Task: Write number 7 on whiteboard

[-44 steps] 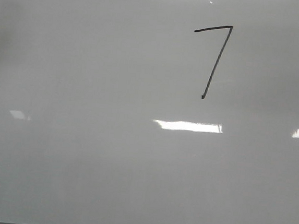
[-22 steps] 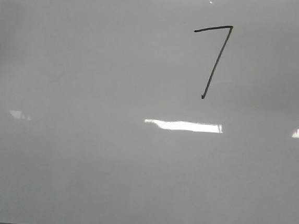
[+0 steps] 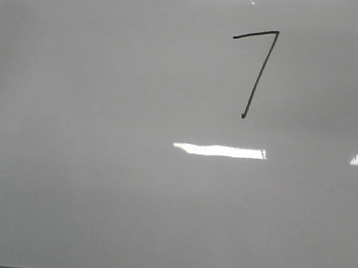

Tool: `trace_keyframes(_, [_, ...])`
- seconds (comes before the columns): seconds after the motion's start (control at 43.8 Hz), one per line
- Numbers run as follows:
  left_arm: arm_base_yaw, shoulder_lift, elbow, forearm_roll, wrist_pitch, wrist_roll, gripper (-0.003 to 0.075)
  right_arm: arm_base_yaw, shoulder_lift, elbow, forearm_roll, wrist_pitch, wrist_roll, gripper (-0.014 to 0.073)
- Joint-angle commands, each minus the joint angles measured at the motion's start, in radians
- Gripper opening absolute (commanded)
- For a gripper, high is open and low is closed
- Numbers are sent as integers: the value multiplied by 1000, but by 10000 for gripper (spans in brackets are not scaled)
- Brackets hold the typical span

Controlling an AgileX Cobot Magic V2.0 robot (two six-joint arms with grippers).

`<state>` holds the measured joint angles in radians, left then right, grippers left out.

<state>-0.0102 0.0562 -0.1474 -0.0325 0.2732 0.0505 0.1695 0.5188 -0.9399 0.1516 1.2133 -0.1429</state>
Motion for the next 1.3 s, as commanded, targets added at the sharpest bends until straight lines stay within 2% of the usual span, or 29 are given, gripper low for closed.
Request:
trace_keyframes(0.0, [10,-36,58,-30,-176,0,-20,-4,6,-20,-1,-55,-8,-69])
trace_keyframes(0.206, [9,-78,157,-30,-298,0,-20,-4,6,-20,-1,-55,-8,-69])
trace_keyframes(1.279, [9,-76,157,-5,-352,0,-20,-4,6,-20,-1,-53,-8,-69])
